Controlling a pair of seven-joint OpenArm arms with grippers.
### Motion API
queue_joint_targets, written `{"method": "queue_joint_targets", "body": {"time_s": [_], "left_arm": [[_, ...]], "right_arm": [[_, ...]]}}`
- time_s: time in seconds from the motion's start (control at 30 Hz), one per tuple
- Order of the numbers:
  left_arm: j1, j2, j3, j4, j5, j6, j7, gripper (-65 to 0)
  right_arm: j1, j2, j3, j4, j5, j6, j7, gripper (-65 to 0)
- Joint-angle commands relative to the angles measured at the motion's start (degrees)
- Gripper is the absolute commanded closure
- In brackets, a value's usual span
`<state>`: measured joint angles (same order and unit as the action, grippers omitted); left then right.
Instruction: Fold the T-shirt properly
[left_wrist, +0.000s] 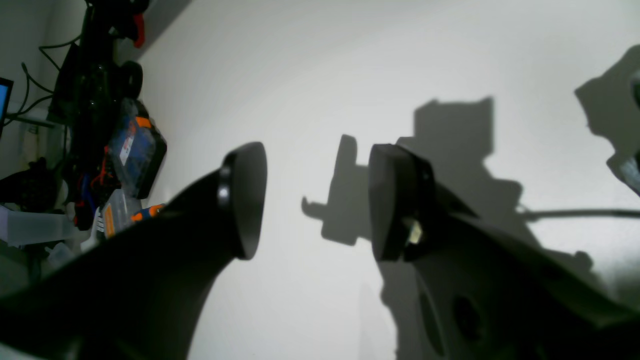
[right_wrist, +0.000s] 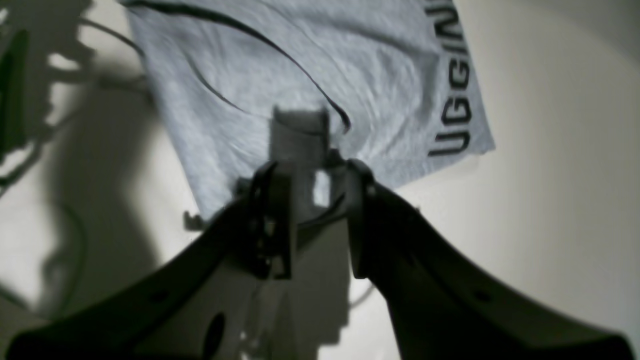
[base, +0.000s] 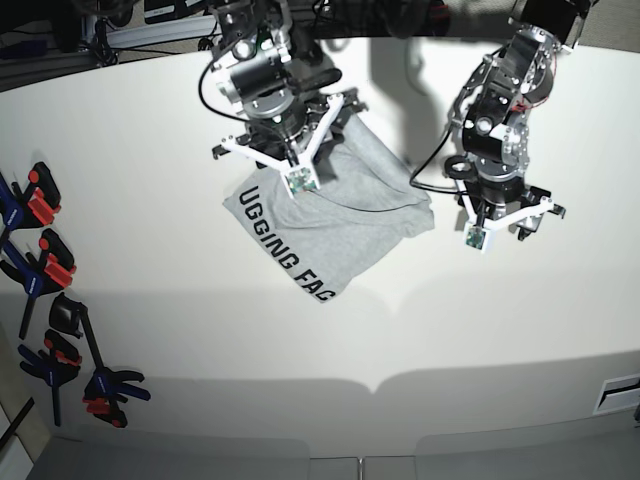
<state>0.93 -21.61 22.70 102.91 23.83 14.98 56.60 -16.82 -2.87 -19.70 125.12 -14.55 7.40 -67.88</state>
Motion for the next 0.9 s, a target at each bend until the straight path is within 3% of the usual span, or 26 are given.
{"method": "queue_joint_targets", "body": {"time_s": [0.0,0.37,0.63,0.87], "left_arm": [[-0.8,-0.3,-0.3,1.0,1.2,0.9,-1.1,-30.8],[-0.8,-0.3,-0.3,1.0,1.1,0.9,-1.1,-30.8],[-0.8,-0.3,-0.3,1.0,1.1,0.9,-1.1,-30.7],[-0.8,-0.3,-0.3,1.0,1.2,0.9,-1.1,-30.7]], "right_arm": [[0.5,-0.3,0.0,0.0,0.0,-0.7,1.2,-15.6],[3.4,-0.3,0.0,-9.5,0.7,-0.8,2.9,-15.6],[3.8,-0.3,0.0,-9.9,1.7,-0.8,1.7,-0.8],[3.8,-0.3,-2.8,-9.9,1.7,0.9,0.7,0.0]]}}
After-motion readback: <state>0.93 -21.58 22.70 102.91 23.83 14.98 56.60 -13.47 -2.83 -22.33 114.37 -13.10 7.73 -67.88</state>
